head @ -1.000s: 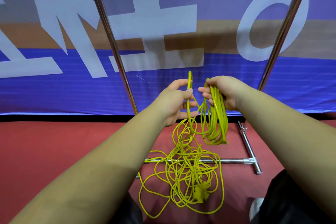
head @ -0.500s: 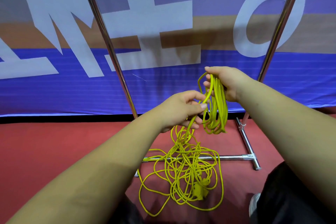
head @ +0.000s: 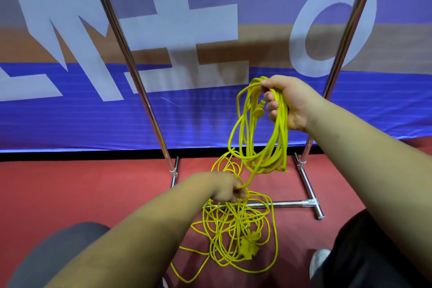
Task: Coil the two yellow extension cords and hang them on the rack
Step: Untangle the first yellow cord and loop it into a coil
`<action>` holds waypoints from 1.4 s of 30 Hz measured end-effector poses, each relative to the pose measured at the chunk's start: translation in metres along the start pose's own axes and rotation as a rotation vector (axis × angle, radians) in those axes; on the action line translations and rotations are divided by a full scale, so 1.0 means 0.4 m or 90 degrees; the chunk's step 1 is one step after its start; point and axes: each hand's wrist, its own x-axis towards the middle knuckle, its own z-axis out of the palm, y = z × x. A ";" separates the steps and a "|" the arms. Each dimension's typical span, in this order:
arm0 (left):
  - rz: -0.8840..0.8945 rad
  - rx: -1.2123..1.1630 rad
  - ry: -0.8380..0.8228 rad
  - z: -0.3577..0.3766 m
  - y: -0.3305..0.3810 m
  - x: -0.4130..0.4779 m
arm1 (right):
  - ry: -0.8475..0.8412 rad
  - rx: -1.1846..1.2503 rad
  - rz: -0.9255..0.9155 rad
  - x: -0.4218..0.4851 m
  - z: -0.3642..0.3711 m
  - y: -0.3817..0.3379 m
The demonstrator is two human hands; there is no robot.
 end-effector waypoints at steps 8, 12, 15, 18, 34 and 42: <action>-0.112 0.051 0.226 -0.087 -0.086 0.012 | -0.044 -0.090 -0.028 -0.031 -0.028 -0.008; -0.147 -0.118 0.385 -0.199 -0.086 -0.034 | -0.027 -0.165 -0.082 -0.036 -0.041 -0.007; -0.135 -0.260 0.475 -0.278 -0.063 -0.082 | 0.004 -0.214 -0.129 -0.034 -0.047 -0.005; -0.117 -0.530 0.528 -0.344 -0.027 -0.132 | -0.001 -0.268 -0.167 -0.035 -0.046 0.005; -0.072 -0.949 0.376 -0.339 -0.047 -0.151 | -0.013 -0.206 -0.177 -0.002 0.002 0.062; -0.301 -0.408 0.303 -0.213 -0.129 -0.075 | 0.005 -0.173 -0.137 -0.009 -0.027 0.026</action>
